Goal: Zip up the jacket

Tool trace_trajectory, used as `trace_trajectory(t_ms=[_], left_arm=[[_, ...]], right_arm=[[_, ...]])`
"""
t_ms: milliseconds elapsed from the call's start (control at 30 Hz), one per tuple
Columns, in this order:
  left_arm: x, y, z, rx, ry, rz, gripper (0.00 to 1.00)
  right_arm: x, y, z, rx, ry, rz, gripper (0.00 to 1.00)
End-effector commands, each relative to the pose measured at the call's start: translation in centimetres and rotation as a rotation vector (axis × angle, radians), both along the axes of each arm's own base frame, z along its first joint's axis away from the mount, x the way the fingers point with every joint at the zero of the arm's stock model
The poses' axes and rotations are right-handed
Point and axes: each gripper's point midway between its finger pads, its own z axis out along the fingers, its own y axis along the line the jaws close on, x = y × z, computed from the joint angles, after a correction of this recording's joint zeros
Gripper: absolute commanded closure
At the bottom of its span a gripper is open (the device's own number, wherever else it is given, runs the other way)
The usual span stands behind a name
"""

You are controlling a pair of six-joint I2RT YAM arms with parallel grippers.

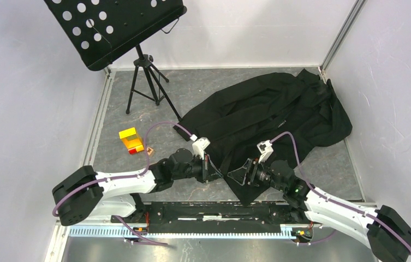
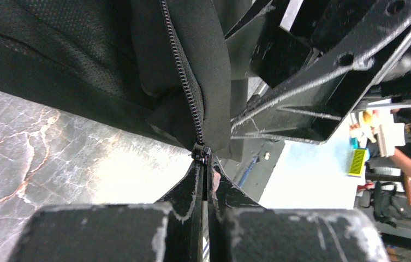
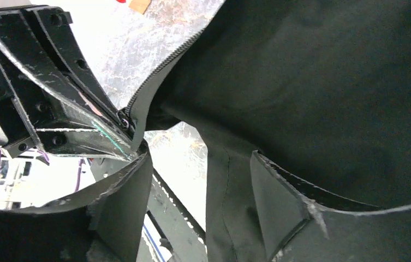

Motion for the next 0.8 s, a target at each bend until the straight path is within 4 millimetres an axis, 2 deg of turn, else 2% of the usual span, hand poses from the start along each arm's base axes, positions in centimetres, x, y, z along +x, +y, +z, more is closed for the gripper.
trace_trajectory(t_ms=[0, 133, 233, 333, 533, 767], left_arm=[[0.9, -0.3, 1.4, 0.018, -0.127, -0.040, 0.98], [0.9, -0.4, 1.1, 0.022, -0.124, -0.042, 0.98], [0.8, -0.4, 1.3, 0.018, -0.127, -0.046, 0.98], [0.8, -0.4, 1.3, 0.023, -0.132, -0.049, 0.98], [0.9, -0.3, 1.3, 0.043, -0.143, -0.058, 0.98], [0.5, -0.6, 1.2, 0.046, -0.146, -0.092, 0.98]], right_arm=[[-0.7, 0.3, 0.5, 0.067, 0.142, 0.039, 0.23], [-0.3, 0.9, 2.5, 0.141, 0.125, 0.049, 0.20], [-0.1, 1.2, 3.3, 0.152, 0.117, 0.056, 0.19], [-0.1, 1.6, 3.5, 0.162, 0.138, 0.063, 0.30], [0.3, 2.3, 3.9, 0.156, 0.149, 0.078, 0.34], [0.6, 3.4, 4.9, 0.238, 0.179, 0.089, 0.37]])
